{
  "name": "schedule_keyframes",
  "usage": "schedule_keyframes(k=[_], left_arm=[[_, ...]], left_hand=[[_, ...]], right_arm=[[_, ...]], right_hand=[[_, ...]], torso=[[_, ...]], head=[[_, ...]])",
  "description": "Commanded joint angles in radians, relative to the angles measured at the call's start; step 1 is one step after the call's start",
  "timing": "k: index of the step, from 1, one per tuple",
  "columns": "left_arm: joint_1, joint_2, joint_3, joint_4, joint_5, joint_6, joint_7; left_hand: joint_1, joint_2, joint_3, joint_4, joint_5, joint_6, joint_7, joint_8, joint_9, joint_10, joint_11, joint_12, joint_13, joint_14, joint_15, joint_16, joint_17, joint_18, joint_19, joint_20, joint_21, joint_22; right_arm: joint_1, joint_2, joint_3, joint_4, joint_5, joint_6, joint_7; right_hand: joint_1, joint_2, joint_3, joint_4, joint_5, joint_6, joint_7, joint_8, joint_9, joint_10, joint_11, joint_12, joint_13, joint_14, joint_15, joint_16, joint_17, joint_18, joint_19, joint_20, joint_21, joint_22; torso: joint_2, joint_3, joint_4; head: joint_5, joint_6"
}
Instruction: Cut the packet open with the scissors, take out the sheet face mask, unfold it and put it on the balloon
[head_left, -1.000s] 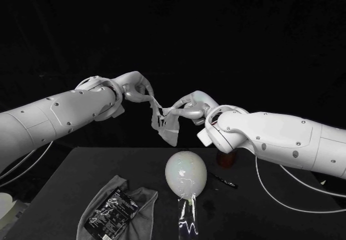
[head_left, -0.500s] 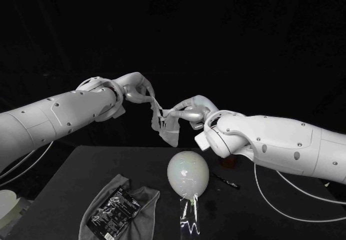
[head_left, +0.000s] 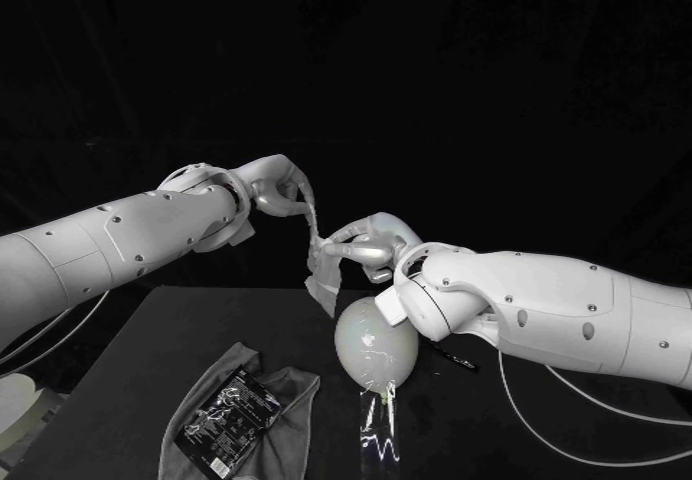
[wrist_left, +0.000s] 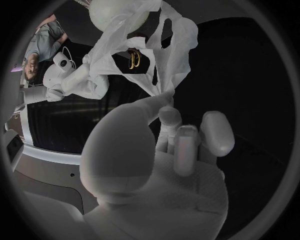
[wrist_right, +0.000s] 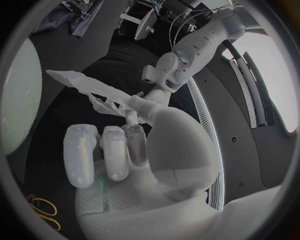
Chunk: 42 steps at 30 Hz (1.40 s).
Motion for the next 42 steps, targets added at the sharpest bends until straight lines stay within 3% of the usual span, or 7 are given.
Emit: schedule_keyframes(k=[1,6,14,22,30,33,42], left_arm=[[-0.006,-0.005,0.001,0.012,-0.012,0.009,0.004],[-0.016,-0.021,0.001,0.041,-0.014,0.015,0.001],[-0.037,-0.045,-0.002,0.104,-0.019,0.031,0.001],[-0.058,-0.057,-0.017,0.167,-0.031,0.038,0.010],[-0.072,-0.054,-0.020,0.208,-0.033,0.036,0.014],[-0.073,-0.047,-0.020,0.213,-0.033,0.034,0.014],[-0.074,-0.006,-0.020,0.194,-0.033,0.024,0.020]], left_hand=[[0.000,0.006,0.006,0.002,0.004,0.003,0.001,0.003,0.055,0.004,-0.001,-0.006,0.000,0.099,-0.005,0.002,0.259,-0.006,0.002,0.001,0.006,0.000],[0.000,0.006,0.006,0.002,0.004,0.003,0.001,0.003,0.055,0.004,-0.001,-0.006,0.000,0.099,-0.005,0.002,0.259,-0.006,0.002,0.001,0.006,0.000],[0.000,0.006,0.008,0.001,0.004,0.002,0.001,0.003,0.055,0.003,-0.001,-0.007,-0.002,0.099,-0.004,0.002,0.259,-0.006,0.002,0.001,0.006,0.001],[0.000,0.006,0.008,0.001,0.004,0.002,0.001,0.003,0.055,0.003,-0.001,-0.007,-0.002,0.099,-0.004,0.002,0.259,-0.006,0.002,0.001,0.006,0.001],[0.000,0.006,0.008,0.001,0.004,0.002,0.001,0.003,0.055,0.003,-0.001,-0.007,-0.002,0.099,-0.004,0.002,0.259,-0.006,0.002,0.001,0.006,0.001],[0.000,0.006,0.008,0.001,0.004,0.002,0.001,0.003,0.055,0.003,-0.001,-0.007,-0.002,0.099,-0.004,0.002,0.259,-0.006,0.002,0.001,0.006,0.001],[0.000,0.006,0.010,0.001,0.004,0.002,0.001,0.003,0.056,0.002,0.000,-0.009,-0.004,0.099,-0.004,0.002,0.258,-0.006,0.001,0.001,0.006,0.000]], right_arm=[[-0.021,0.008,-0.003,0.013,0.029,-0.006,0.020],[-0.057,0.001,-0.007,0.062,0.033,-0.025,0.033],[-0.091,-0.049,-0.009,0.139,0.016,-0.075,0.037],[-0.106,-0.128,-0.010,0.231,-0.002,-0.103,0.035],[-0.119,-0.212,-0.013,0.323,-0.009,-0.118,0.033],[-0.121,-0.251,-0.014,0.358,-0.010,-0.127,0.033],[-0.133,-0.345,-0.018,0.432,-0.003,-0.156,0.052]], right_hand=[[0.002,0.005,0.000,0.006,0.007,0.006,0.000,0.038,0.103,0.081,0.001,0.002,0.214,0.106,-0.004,0.004,0.263,-0.005,0.069,-0.002,-0.003,0.240],[0.002,0.005,0.000,0.007,0.007,0.005,0.000,0.038,0.103,0.080,0.001,0.000,0.213,0.106,-0.004,0.004,0.263,-0.004,0.067,-0.002,-0.007,0.239],[0.002,0.005,0.000,0.007,0.007,0.005,0.000,0.038,0.103,0.079,0.001,-0.002,0.212,0.106,-0.003,0.004,0.263,-0.003,0.064,-0.001,-0.012,0.238],[0.002,0.005,0.000,0.008,0.007,0.005,0.000,0.038,0.103,0.079,0.001,-0.003,0.211,0.106,-0.003,0.004,0.263,-0.001,0.060,-0.001,-0.019,0.235],[0.002,0.005,-0.001,0.008,0.007,0.005,0.000,0.038,0.103,0.079,0.001,-0.002,0.212,0.106,-0.003,0.004,0.263,-0.001,0.059,-0.001,-0.020,0.235],[0.002,0.004,-0.001,0.008,0.007,0.004,0.000,0.038,0.103,0.079,0.001,-0.003,0.211,0.106,-0.003,0.004,0.263,-0.001,0.059,-0.001,-0.021,0.235],[0.003,0.002,-0.002,0.008,0.007,0.004,0.000,0.039,0.103,0.079,0.001,-0.003,0.211,0.106,-0.003,0.004,0.263,-0.001,0.060,-0.001,-0.020,0.235]], torso=[[-0.001,0.0001,0.0012],[0.001,0.0000,0.0013],[-0.001,-0.0003,-0.0012],[0.001,0.0020,-0.0046],[0.000,0.0022,-0.0030],[-0.001,0.0019,-0.0014],[-0.001,0.0030,-0.0086]], head=[[-0.002,-0.004],[-0.006,-0.009],[-0.013,-0.025],[-0.020,-0.034],[-0.025,-0.043],[-0.033,-0.047],[-0.044,-0.045]])
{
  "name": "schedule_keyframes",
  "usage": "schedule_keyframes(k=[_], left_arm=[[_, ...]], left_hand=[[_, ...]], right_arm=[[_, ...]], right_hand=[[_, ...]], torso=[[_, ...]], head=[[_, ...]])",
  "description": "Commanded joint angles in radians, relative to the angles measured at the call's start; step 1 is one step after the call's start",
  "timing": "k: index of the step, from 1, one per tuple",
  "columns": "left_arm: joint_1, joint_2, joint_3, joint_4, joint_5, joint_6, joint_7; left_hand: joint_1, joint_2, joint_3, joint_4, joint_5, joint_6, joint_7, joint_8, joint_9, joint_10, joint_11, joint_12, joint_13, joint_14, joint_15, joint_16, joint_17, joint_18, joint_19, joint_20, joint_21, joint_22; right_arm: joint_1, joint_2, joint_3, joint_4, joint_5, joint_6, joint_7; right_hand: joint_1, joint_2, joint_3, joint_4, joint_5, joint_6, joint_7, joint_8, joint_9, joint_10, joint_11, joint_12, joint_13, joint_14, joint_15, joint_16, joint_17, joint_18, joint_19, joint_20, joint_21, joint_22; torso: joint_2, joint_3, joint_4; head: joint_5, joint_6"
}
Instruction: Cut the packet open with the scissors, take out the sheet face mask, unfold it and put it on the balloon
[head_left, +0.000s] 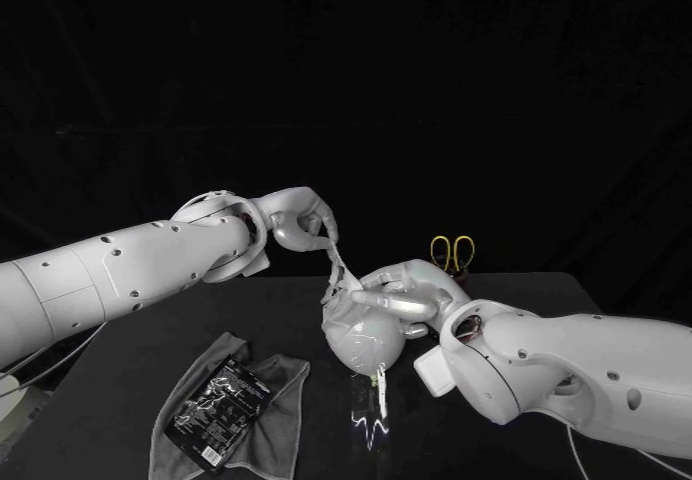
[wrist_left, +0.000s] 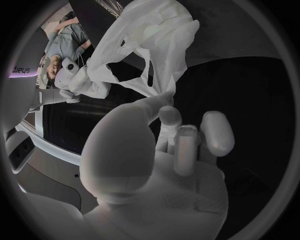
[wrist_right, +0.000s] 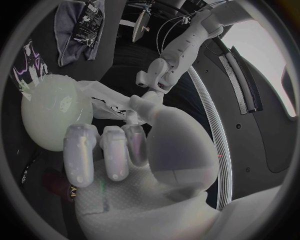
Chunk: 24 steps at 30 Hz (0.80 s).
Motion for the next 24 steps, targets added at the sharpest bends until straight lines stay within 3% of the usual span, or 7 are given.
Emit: schedule_keyframes(k=[1,5,13,21,24], left_arm=[[0.000,0.020,0.002,-0.013,-0.002,-0.005,0.016],[0.000,0.047,0.002,-0.036,-0.004,-0.011,0.016],[0.000,0.108,0.003,-0.100,-0.011,-0.004,0.020],[0.001,0.117,0.003,-0.108,-0.026,0.001,0.022],[0.001,0.114,0.003,-0.106,-0.030,0.002,0.022]], left_hand=[[-0.001,0.008,0.005,0.000,0.003,0.004,0.004,0.003,0.056,0.006,-0.004,-0.004,-0.002,0.099,-0.004,0.004,0.256,-0.006,0.001,0.001,0.006,0.000],[-0.001,0.008,0.005,0.000,0.003,0.004,0.004,0.003,0.056,0.006,-0.004,-0.004,-0.002,0.099,-0.004,0.004,0.256,-0.006,0.001,0.001,0.006,0.000],[-0.001,0.009,0.006,0.000,0.003,0.003,0.004,0.003,0.056,0.005,-0.004,-0.006,-0.004,0.099,-0.004,0.005,0.257,-0.006,0.001,0.001,0.006,0.000],[-0.001,0.009,0.006,0.000,0.003,0.003,0.004,0.003,0.056,0.005,-0.004,-0.006,-0.004,0.099,-0.004,0.005,0.257,-0.006,0.001,0.001,0.006,0.000],[-0.001,0.009,0.006,0.000,0.003,0.003,0.004,0.003,0.056,0.005,-0.004,-0.006,-0.004,0.099,-0.004,0.005,0.257,-0.006,0.001,0.001,0.006,0.000]], right_arm=[[-0.011,-0.023,-0.002,0.021,-0.006,-0.030,0.031],[-0.028,-0.049,-0.003,0.038,0.012,-0.055,0.058],[-0.085,-0.100,-0.005,0.078,0.076,-0.098,0.117],[-0.103,-0.108,-0.005,0.091,0.124,-0.118,0.193],[-0.102,-0.106,-0.005,0.089,0.139,-0.118,0.224]], right_hand=[[-0.001,0.006,0.000,0.004,0.004,0.006,0.001,0.038,0.103,0.081,0.000,0.003,0.211,0.106,-0.003,0.004,0.263,-0.001,0.061,-0.002,-0.001,0.235],[-0.001,0.005,0.000,0.003,0.004,0.006,0.001,0.038,0.104,0.080,0.000,0.003,0.211,0.106,-0.003,0.004,0.263,-0.001,0.060,-0.002,-0.002,0.235],[0.002,0.003,0.000,0.002,0.004,0.006,0.000,0.039,0.104,0.080,-0.001,0.001,0.210,0.106,-0.003,0.004,0.263,-0.001,0.061,-0.002,-0.001,0.235],[0.002,0.002,0.000,0.001,0.004,0.006,0.000,0.039,0.104,0.080,-0.001,0.001,0.210,0.106,-0.003,0.004,0.263,-0.001,0.061,-0.002,0.000,0.235],[0.002,0.002,0.000,0.001,0.004,0.006,0.000,0.039,0.104,0.080,-0.001,0.001,0.210,0.106,-0.003,0.004,0.263,-0.001,0.062,-0.002,0.000,0.235]], torso=[[0.000,0.0013,-0.0031],[0.000,0.0008,-0.0013],[-0.001,0.0006,-0.0077],[-0.006,0.0032,-0.0095],[-0.006,0.0018,-0.0084]], head=[[-0.004,-0.002],[-0.009,-0.004],[-0.016,-0.010],[-0.013,-0.008],[-0.013,-0.002]])
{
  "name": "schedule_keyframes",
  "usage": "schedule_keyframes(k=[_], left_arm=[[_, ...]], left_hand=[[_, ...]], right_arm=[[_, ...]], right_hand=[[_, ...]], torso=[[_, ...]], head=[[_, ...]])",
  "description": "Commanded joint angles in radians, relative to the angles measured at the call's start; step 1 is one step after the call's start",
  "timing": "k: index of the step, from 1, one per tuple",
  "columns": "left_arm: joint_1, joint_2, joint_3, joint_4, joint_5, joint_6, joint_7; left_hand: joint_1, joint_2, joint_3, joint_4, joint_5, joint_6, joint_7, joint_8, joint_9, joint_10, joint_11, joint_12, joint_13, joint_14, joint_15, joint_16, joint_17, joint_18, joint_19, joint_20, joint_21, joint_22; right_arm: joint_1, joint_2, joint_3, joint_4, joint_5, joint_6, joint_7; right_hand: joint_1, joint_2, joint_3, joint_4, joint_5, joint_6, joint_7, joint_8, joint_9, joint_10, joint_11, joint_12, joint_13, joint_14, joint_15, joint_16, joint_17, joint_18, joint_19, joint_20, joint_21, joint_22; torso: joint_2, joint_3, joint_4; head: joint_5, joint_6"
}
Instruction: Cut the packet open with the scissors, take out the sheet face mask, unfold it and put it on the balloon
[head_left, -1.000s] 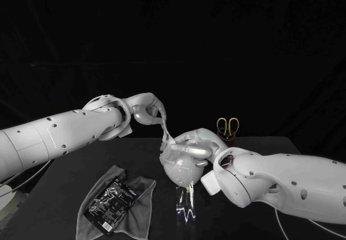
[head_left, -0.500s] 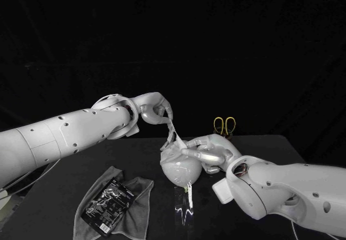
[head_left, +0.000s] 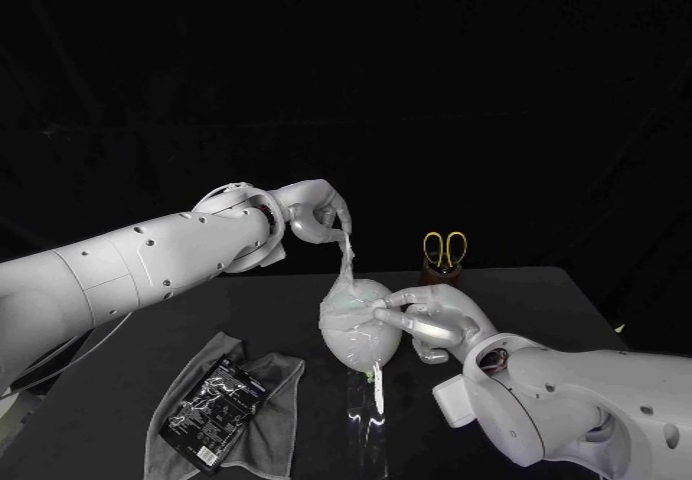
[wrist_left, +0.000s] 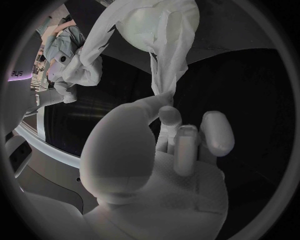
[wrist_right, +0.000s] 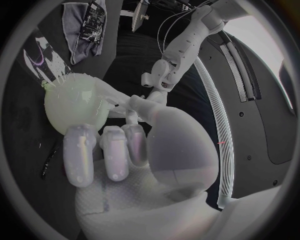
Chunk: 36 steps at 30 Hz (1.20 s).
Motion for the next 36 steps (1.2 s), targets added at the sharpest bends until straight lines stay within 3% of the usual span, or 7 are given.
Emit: schedule_keyframes(k=[1,5,10,16,19,23,36], left_arm=[[0.001,-0.003,0.001,0.003,-0.015,0.002,0.012],[0.001,-0.012,0.001,0.003,-0.016,-0.001,0.013],[0.001,-0.032,0.001,0.011,-0.015,-0.007,0.019],[0.001,-0.058,0.002,0.036,-0.011,-0.016,0.021],[0.001,-0.063,0.002,0.038,-0.008,-0.021,0.021],[0.001,-0.073,0.004,0.038,0.001,-0.031,0.022],[0.005,-0.138,0.021,0.056,0.078,-0.066,0.023]], left_hand=[[-0.003,0.010,0.006,0.000,0.005,0.002,0.003,0.006,0.026,0.003,-0.002,-0.005,-0.001,0.099,-0.004,0.003,0.257,-0.006,0.001,0.001,0.006,0.001],[-0.003,0.010,0.006,0.000,0.005,0.002,0.003,0.006,0.026,0.003,-0.002,-0.005,-0.001,0.099,-0.004,0.003,0.257,-0.006,0.001,0.001,0.006,0.001],[-0.003,0.009,0.008,0.000,0.005,0.002,0.004,0.006,0.026,0.002,-0.001,-0.005,0.000,0.099,-0.004,0.004,0.258,-0.006,0.001,0.001,0.006,0.000],[-0.003,0.009,0.008,0.000,0.005,0.002,0.004,0.006,0.026,0.002,-0.001,-0.005,0.000,0.099,-0.004,0.004,0.260,-0.006,0.002,0.001,0.007,0.002],[-0.003,0.009,0.008,0.000,0.005,0.002,0.004,0.006,0.026,0.002,-0.001,-0.005,0.000,0.099,-0.004,0.004,0.260,-0.006,0.002,0.001,0.007,0.002],[-0.003,0.009,0.009,0.000,0.005,0.001,0.004,0.006,0.026,0.002,-0.001,-0.005,0.000,0.099,-0.004,0.003,0.257,-0.006,0.003,0.001,0.007,0.004],[-0.004,0.008,0.009,-0.001,0.005,0.001,0.004,0.006,0.027,0.003,-0.001,-0.004,0.002,0.099,-0.004,0.004,0.258,-0.006,0.001,0.001,0.006,0.001]], right_arm=[[0.003,0.005,0.001,-0.003,0.048,-0.013,0.098],[0.022,0.023,0.001,-0.030,0.060,-0.004,0.115],[0.070,0.072,0.001,-0.087,0.076,0.015,0.119],[0.112,0.128,0.001,-0.152,0.075,0.040,0.094],[0.119,0.144,0.002,-0.173,0.074,0.052,0.083],[0.124,0.161,0.002,-0.192,0.073,0.066,0.072],[0.127,0.186,0.002,-0.191,0.073,0.113,0.034]], right_hand=[[0.002,0.002,0.001,0.003,0.002,0.005,0.001,0.039,0.104,0.080,-0.001,0.005,0.210,0.107,-0.003,0.004,0.263,-0.001,0.064,-0.004,0.001,0.236],[0.002,0.002,0.001,0.003,0.002,0.005,0.001,0.039,0.104,0.080,-0.001,0.006,0.211,0.107,-0.003,0.004,0.263,-0.002,0.065,-0.004,0.003,0.237],[0.002,0.002,0.001,0.003,0.002,0.004,0.001,0.039,0.104,0.081,-0.001,0.008,0.212,0.107,-0.003,0.004,0.263,-0.002,0.066,-0.004,0.006,0.238],[0.000,0.000,-0.004,0.007,0.002,0.005,0.001,0.039,0.105,0.081,-0.001,0.007,0.212,0.107,-0.003,0.004,0.263,-0.003,0.067,-0.003,0.008,0.238],[0.001,0.000,-0.003,0.006,0.003,0.004,0.000,0.039,0.105,0.081,-0.001,0.007,0.211,0.107,-0.003,0.004,0.263,-0.003,0.067,-0.003,0.007,0.238],[0.001,0.000,-0.003,0.006,0.003,0.004,0.000,0.039,0.105,0.081,-0.001,0.007,0.211,0.107,-0.003,0.004,0.263,-0.003,0.067,-0.003,0.007,0.238],[0.003,0.001,-0.003,0.006,0.003,0.003,0.000,0.039,0.105,0.081,-0.001,0.007,0.212,0.107,-0.003,0.004,0.263,-0.003,0.067,-0.003,0.007,0.238]], torso=[[-0.001,-0.0011,0.0012],[0.000,-0.0025,0.0039],[0.000,-0.0033,0.0076],[0.000,-0.0077,0.0163],[-0.001,-0.0099,0.0182],[-0.001,-0.0071,0.0125],[-0.004,-0.0065,0.0126]], head=[[0.002,0.010],[0.005,0.023],[0.010,0.042],[0.005,0.052],[0.005,0.054],[0.013,0.056],[0.019,0.069]])
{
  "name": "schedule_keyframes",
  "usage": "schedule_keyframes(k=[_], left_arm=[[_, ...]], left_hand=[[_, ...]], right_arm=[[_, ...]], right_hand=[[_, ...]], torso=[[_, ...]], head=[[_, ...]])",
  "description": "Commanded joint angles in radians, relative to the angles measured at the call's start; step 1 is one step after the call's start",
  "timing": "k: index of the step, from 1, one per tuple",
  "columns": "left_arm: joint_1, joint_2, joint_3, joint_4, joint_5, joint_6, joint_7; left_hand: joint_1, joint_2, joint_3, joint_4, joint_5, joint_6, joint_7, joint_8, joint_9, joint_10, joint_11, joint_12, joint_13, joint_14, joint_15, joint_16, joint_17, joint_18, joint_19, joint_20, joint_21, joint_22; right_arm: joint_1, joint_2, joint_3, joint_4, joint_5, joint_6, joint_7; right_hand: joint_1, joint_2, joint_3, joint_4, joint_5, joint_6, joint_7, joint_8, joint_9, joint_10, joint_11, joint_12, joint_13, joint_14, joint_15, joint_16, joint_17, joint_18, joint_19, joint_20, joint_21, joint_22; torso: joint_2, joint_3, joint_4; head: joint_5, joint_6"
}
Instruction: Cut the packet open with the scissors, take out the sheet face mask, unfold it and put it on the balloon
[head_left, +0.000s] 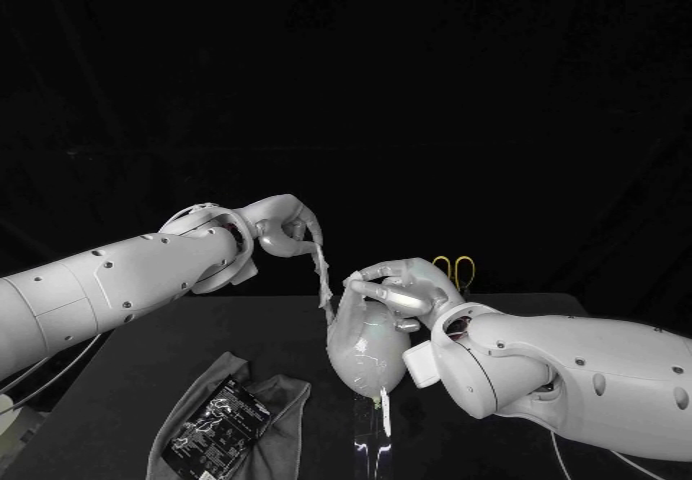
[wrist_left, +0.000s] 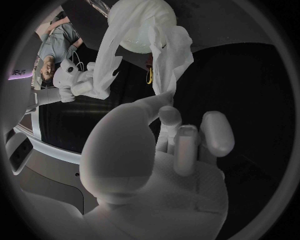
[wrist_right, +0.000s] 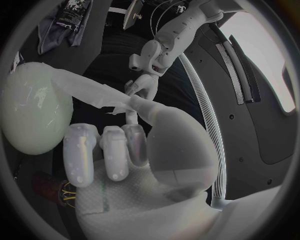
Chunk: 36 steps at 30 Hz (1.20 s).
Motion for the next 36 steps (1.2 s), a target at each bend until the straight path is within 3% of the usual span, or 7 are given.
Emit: schedule_keyframes(k=[1,12,16,22,29,36], left_arm=[[0.004,-0.009,0.004,0.010,0.052,-0.029,0.014],[0.008,-0.028,0.011,0.017,0.062,-0.037,0.023],[0.008,-0.033,0.011,0.021,0.058,-0.035,0.023],[0.008,-0.038,0.011,0.022,0.054,-0.039,0.023],[0.008,-0.041,0.011,0.012,0.052,-0.042,0.018],[0.008,-0.065,0.011,0.040,0.077,-0.050,0.002]], left_hand=[[-0.005,0.009,0.003,-0.001,0.003,0.002,0.005,0.004,0.027,0.003,-0.002,-0.004,0.003,0.101,-0.002,0.005,0.258,-0.006,0.001,0.001,0.002,-0.002],[-0.005,0.009,0.003,-0.001,0.003,0.002,0.005,0.004,0.027,0.004,-0.001,-0.003,0.004,0.101,-0.001,0.005,0.258,-0.006,0.002,0.001,0.003,0.000],[-0.005,0.009,0.003,-0.001,0.003,0.002,0.005,0.004,0.027,0.004,-0.001,-0.003,0.004,0.101,-0.001,0.005,0.258,-0.006,0.002,0.001,0.003,0.000],[-0.005,0.009,0.003,-0.001,0.003,0.002,0.005,0.004,0.027,0.004,-0.001,-0.003,0.004,0.101,-0.001,0.005,0.258,-0.006,0.002,0.001,0.003,0.000],[-0.006,0.008,0.004,-0.002,0.003,0.002,0.005,0.005,0.027,0.004,-0.001,-0.003,0.003,0.101,-0.001,0.005,0.259,-0.005,0.001,0.001,0.002,-0.002],[-0.007,0.008,0.005,-0.002,0.003,0.002,0.005,0.005,0.027,0.005,-0.001,-0.002,0.005,0.101,-0.001,0.005,0.257,-0.005,0.000,0.001,0.002,-0.004]], right_arm=[[0.001,0.008,0.001,0.006,-0.003,0.047,-0.019],[0.004,0.036,0.001,0.040,0.003,0.055,-0.024],[0.006,0.050,0.001,0.042,0.008,0.053,-0.020],[0.008,0.063,0.001,0.045,0.013,0.053,-0.016],[0.009,0.022,0.000,0.063,0.005,0.054,-0.011],[0.014,-0.073,0.001,0.060,-0.022,0.073,-0.012]], right_hand=[[0.006,0.006,0.004,0.004,0.003,0.009,0.000,0.027,0.105,0.081,-0.001,0.005,0.212,0.108,-0.005,0.004,0.263,-0.003,0.065,-0.001,0.005,0.238],[0.006,0.007,0.004,0.005,0.003,0.008,0.000,0.027,0.105,0.080,-0.001,0.002,0.210,0.108,-0.005,0.004,0.263,-0.003,0.066,-0.001,0.007,0.239],[0.005,0.007,0.002,0.007,0.003,0.008,0.001,0.027,0.105,0.081,0.000,0.004,0.211,0.108,-0.005,0.004,0.263,-0.003,0.067,-0.001,0.008,0.239],[0.004,0.007,0.002,0.008,0.003,0.007,0.001,0.026,0.105,0.080,0.000,0.003,0.211,0.108,-0.005,0.004,0.263,-0.004,0.067,-0.001,0.008,0.239],[0.006,0.008,0.002,0.008,0.003,0.006,0.001,0.026,0.105,0.080,0.000,0.003,0.211,0.108,-0.005,0.004,0.263,-0.004,0.067,-0.001,0.009,0.239],[0.011,0.008,0.003,0.005,0.003,0.004,0.001,0.025,0.105,0.081,0.000,0.004,0.211,0.108,-0.005,0.004,0.263,-0.004,0.069,-0.001,0.011,0.240]], torso=[[-0.002,-0.0003,0.0010],[0.000,-0.0039,0.0022],[-0.002,-0.0073,0.0067],[-0.001,-0.0073,0.0046],[0.001,-0.0052,0.0031],[-0.001,-0.0034,0.0010]], head=[[0.003,0.004],[0.005,0.029],[0.004,0.035],[0.006,0.044],[0.002,0.039],[0.000,0.017]])
